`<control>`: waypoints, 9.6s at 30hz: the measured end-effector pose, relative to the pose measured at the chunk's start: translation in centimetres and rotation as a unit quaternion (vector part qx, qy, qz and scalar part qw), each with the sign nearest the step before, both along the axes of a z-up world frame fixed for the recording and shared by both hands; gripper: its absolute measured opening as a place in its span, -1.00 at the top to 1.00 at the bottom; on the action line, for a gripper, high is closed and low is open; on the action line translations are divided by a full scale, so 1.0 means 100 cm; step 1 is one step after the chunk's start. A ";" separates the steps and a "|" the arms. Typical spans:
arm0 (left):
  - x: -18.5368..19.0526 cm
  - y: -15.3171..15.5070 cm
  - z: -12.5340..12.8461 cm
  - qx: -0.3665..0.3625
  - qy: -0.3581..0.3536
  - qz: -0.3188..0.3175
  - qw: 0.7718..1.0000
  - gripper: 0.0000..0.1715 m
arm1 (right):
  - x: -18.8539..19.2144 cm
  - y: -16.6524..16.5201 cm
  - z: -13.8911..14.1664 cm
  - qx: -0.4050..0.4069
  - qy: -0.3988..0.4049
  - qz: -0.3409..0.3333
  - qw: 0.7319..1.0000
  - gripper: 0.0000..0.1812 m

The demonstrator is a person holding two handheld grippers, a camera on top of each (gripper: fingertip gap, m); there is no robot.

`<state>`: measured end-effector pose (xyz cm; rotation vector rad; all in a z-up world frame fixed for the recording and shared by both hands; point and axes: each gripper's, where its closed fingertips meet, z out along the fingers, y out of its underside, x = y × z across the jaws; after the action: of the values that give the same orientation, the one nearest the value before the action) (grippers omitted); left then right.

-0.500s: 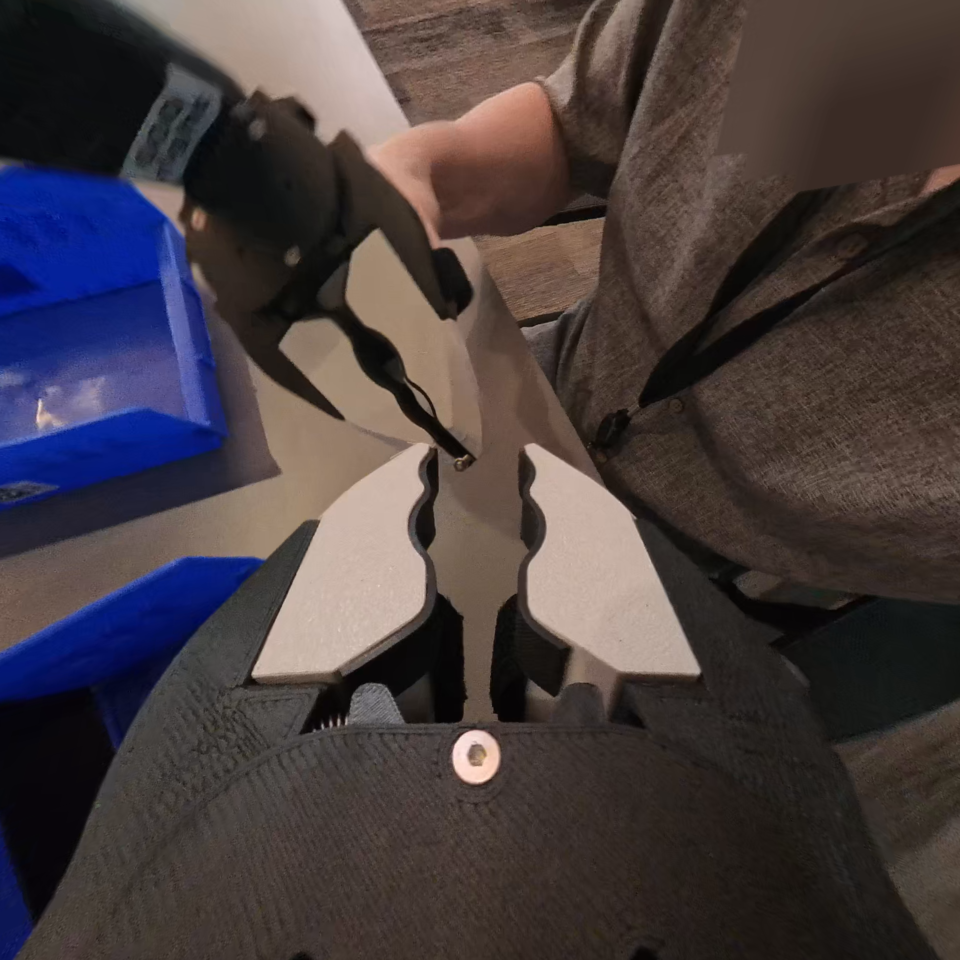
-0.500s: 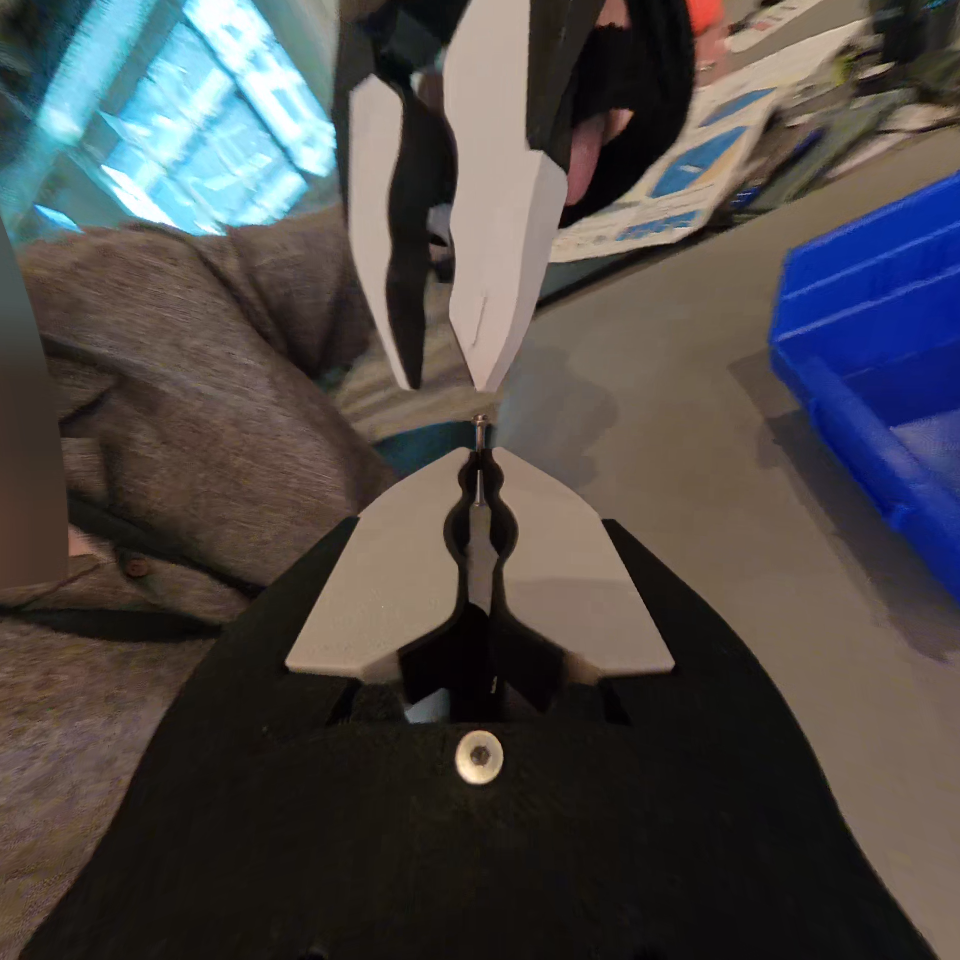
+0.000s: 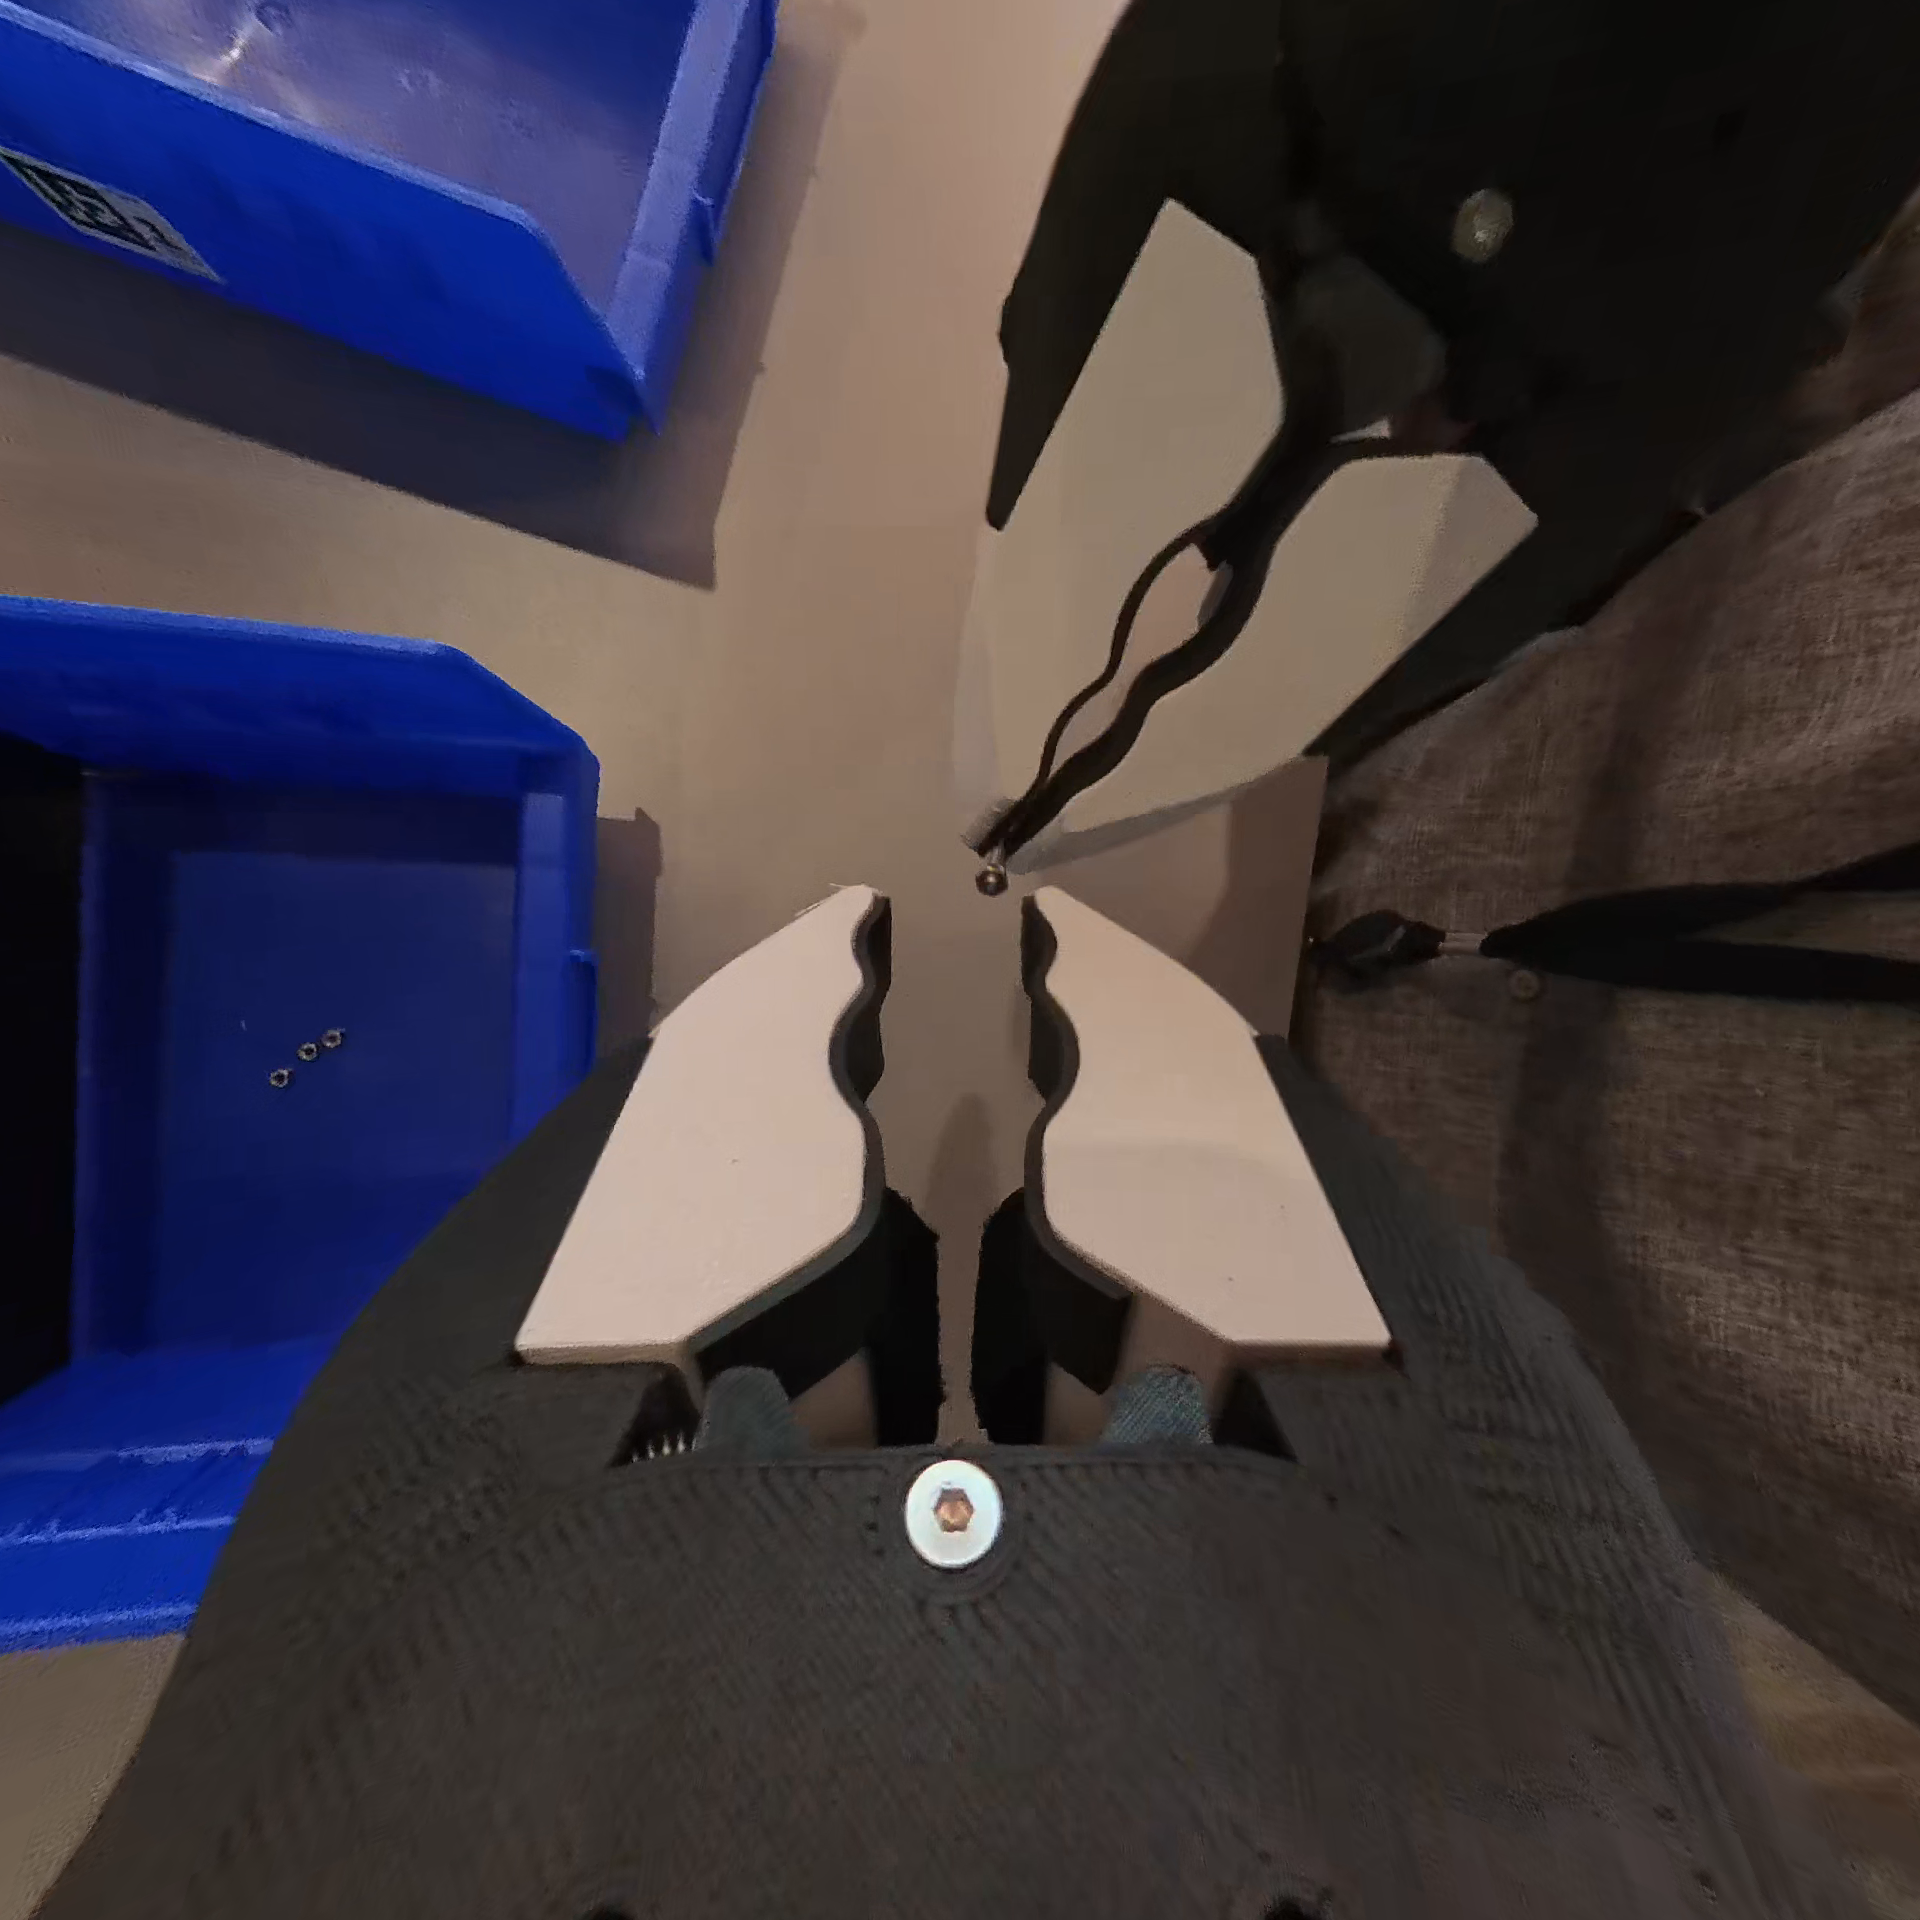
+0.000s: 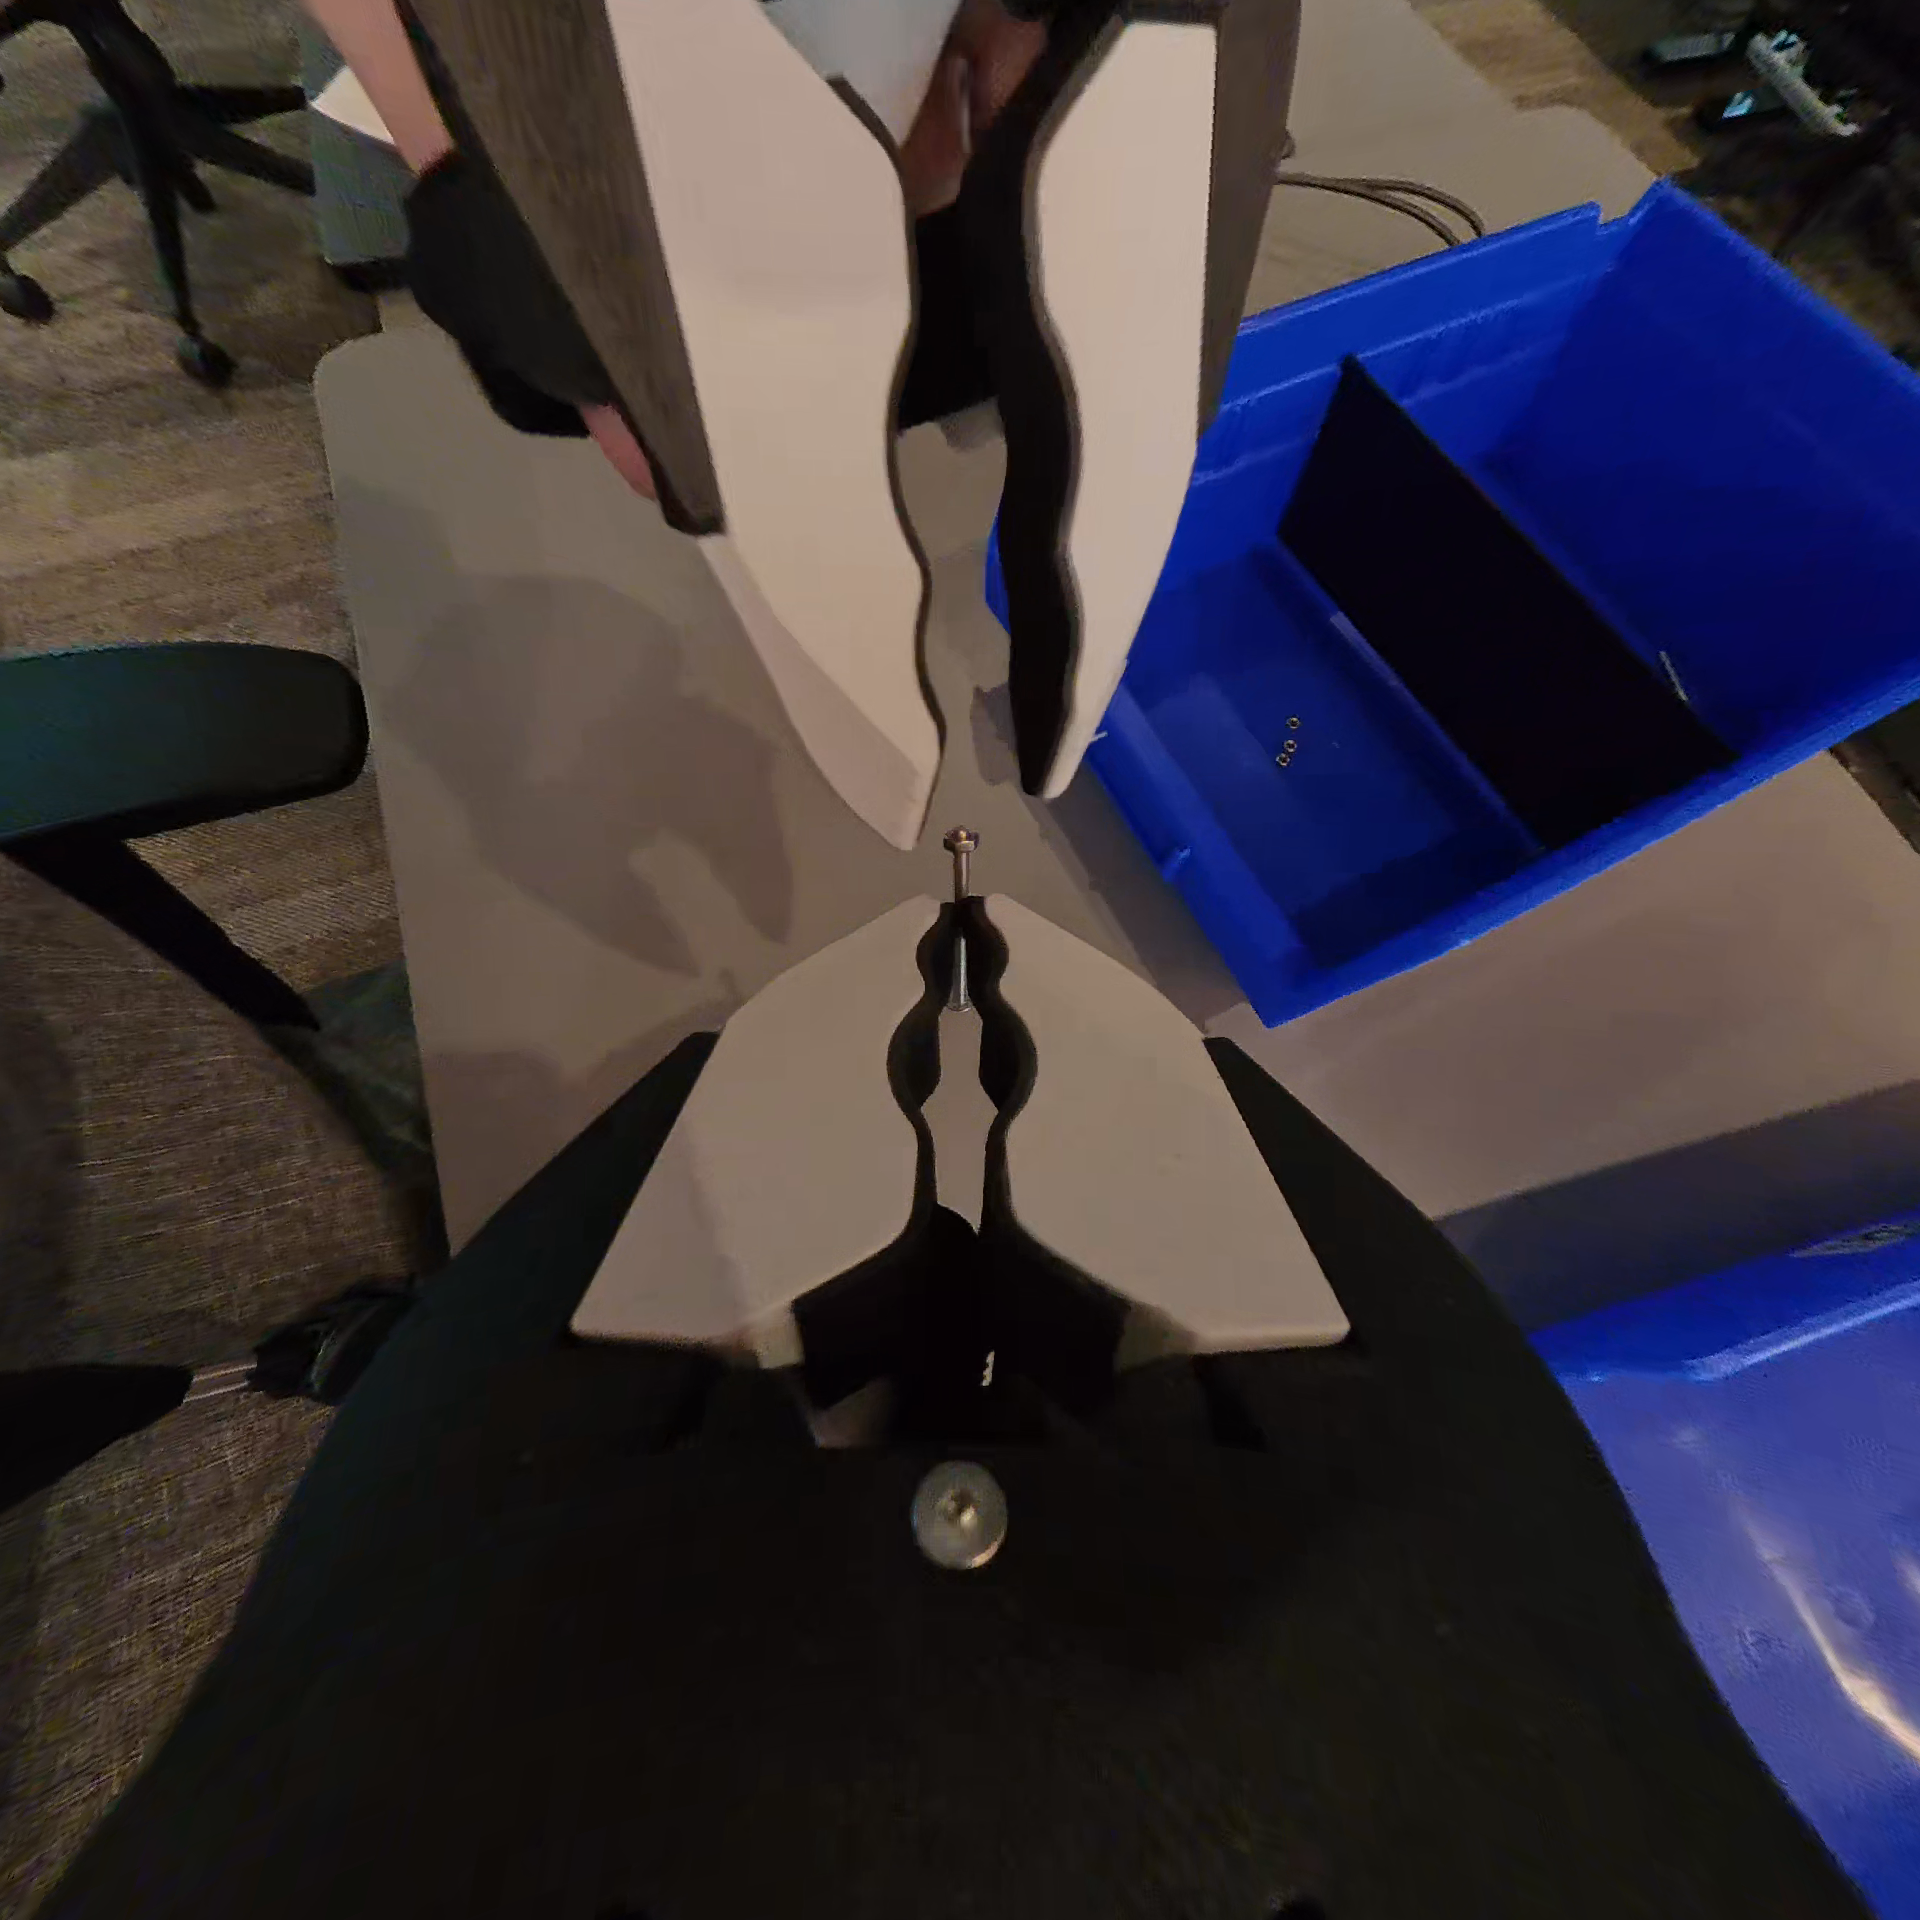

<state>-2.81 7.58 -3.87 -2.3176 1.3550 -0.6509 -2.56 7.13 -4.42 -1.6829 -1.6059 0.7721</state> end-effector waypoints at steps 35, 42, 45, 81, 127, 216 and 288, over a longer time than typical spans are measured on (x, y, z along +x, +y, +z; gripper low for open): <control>0.023 -0.093 0.050 0.029 -0.185 -0.389 0.902 0.95 | 0.013 -0.098 0.059 -0.508 0.175 0.370 0.758 0.98; 0.019 -0.092 0.047 0.033 -0.171 -0.382 0.908 0.94 | 0.010 -0.098 0.056 -0.511 0.173 0.363 0.760 0.98; 0.018 -0.089 0.049 0.037 -0.169 -0.370 0.913 0.95 | 0.009 -0.094 0.057 -0.499 0.176 0.353 0.771 0.98; -0.025 0.003 0.017 0.281 -0.162 0.229 0.918 0.74 | 0.012 0.017 0.029 -0.055 0.211 -0.056 0.974 0.98; 0.008 -0.003 -0.033 0.200 -0.166 0.226 0.939 0.79 | 0.152 0.339 -0.139 -0.144 -0.183 -0.465 0.854 0.98; -0.136 0.306 -0.145 0.093 0.307 -0.200 0.926 0.68 | 0.005 0.014 -0.062 -0.078 0.182 -0.075 0.977 1.00; -0.023 0.068 0.059 0.080 -0.200 0.012 0.976 0.98 | -0.044 0.072 0.042 -0.032 0.322 -0.107 0.940 0.82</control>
<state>-5.07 14.42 2.05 -1.9400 1.1437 -0.9063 -6.92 14.30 -0.24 -1.4063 -0.9374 1.1244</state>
